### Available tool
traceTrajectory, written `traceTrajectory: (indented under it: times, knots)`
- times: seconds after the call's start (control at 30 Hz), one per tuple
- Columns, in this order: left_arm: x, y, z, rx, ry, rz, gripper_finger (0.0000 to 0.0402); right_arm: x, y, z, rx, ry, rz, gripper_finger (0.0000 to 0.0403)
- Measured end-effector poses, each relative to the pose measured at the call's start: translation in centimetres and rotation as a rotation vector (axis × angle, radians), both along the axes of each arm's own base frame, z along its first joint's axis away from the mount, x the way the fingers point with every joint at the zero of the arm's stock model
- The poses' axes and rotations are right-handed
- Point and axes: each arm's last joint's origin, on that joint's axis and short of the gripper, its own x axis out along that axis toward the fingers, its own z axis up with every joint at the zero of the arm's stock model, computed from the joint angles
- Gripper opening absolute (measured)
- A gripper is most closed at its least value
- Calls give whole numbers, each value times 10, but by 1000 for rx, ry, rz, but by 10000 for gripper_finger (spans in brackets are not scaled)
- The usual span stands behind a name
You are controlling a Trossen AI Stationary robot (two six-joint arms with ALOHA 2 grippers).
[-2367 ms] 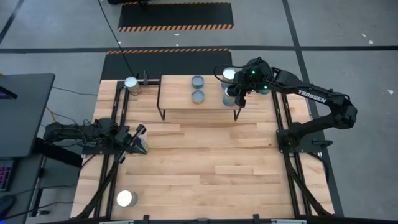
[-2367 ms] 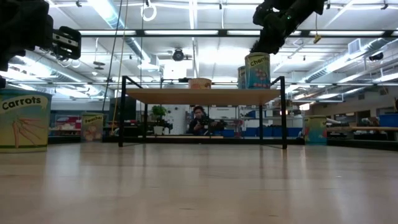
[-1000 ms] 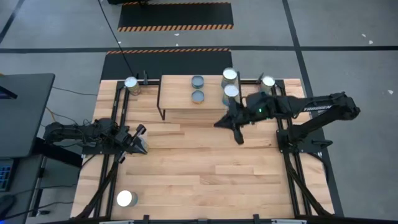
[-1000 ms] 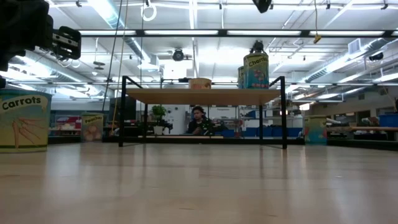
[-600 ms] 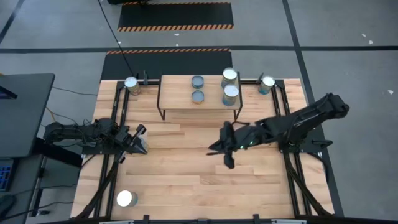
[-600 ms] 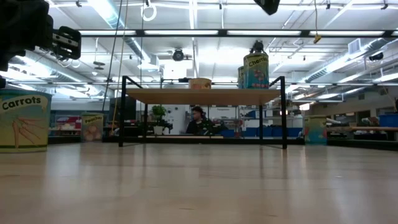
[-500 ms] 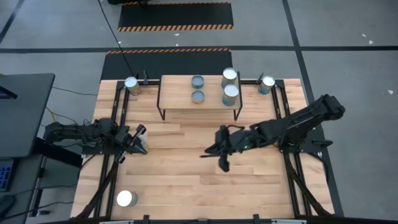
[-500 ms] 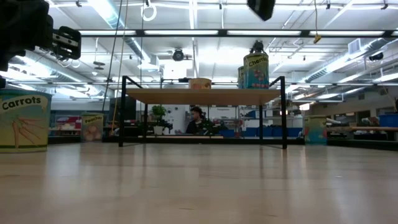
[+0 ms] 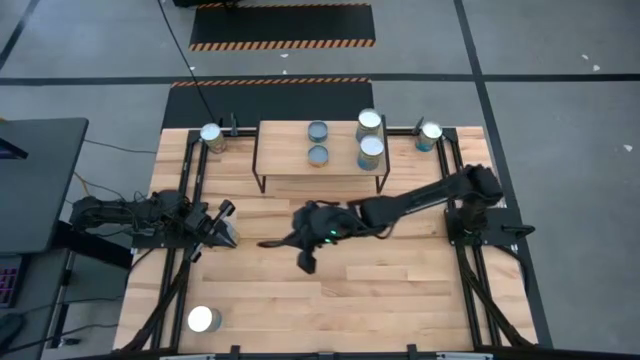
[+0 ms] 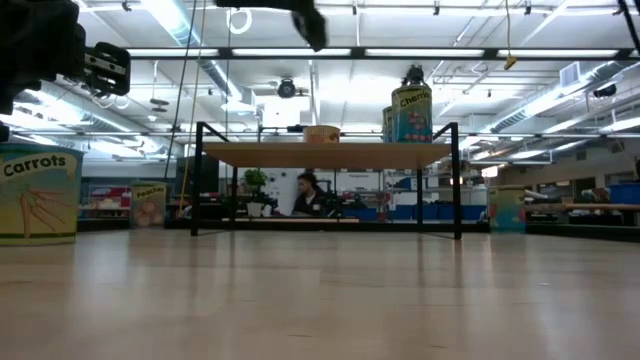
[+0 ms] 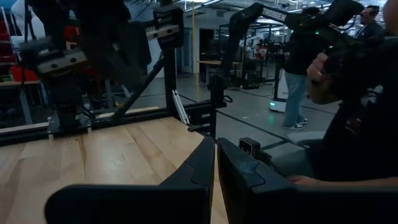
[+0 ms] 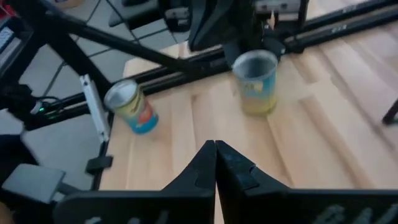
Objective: Pick and place cans onto a shelf
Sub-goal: Adjust the small cans on the shelf
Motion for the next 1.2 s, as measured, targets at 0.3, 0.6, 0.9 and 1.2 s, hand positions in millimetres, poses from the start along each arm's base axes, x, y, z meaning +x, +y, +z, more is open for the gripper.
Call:
traceTrajectory:
  times: [0.3,0.6,0.9,1.2]
  knots:
    - [0,0,0,0,0,0,27,28,-31,16,-148,-72,17,13]
    - [0,0,0,0,0,0,27,33,-75,52,-278,-169,-26,33]
    - [0,0,0,0,1,0,27,22,-144,87,-433,-22,-81,131]
    - [0,0,0,0,-1,0,27,-15,-224,70,-423,298,-48,251]
